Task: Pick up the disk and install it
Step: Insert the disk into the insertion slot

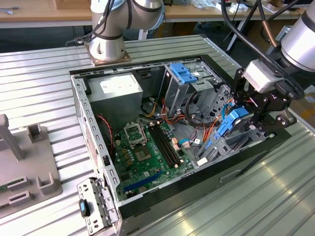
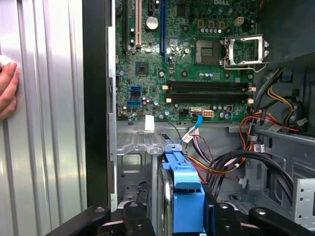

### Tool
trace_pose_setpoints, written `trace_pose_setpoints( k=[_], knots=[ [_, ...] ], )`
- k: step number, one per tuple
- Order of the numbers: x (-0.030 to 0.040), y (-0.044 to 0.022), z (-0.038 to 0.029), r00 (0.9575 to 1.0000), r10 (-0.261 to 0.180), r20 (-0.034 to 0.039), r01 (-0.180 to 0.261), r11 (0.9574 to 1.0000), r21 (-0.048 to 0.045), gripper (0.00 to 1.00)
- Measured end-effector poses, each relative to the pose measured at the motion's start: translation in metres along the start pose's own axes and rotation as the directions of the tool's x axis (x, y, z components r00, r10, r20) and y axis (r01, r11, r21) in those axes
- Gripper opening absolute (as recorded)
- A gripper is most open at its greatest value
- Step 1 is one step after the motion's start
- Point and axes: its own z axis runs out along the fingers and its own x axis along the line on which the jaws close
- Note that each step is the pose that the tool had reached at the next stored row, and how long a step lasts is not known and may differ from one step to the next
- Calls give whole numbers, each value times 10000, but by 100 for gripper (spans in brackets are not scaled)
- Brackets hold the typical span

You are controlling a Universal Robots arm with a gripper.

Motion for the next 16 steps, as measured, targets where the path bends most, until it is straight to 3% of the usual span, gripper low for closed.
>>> trace_pose_setpoints(
  k=[2,3,4,5,6,16],
  knots=[
    [0,0,1,10000,0,1,0,10000,0,50],
    [0,0,3,10000,0,1,0,10000,0,39],
    [-4,-3,-54,10000,0,1,0,10000,0,39],
    [-14,-9,-168,10000,-1,1,1,10000,1,39],
    [-17,-11,-203,10000,0,1,0,10000,6,39],
    [-18,-11,-208,10000,0,2,0,10000,7,36]
  ],
)
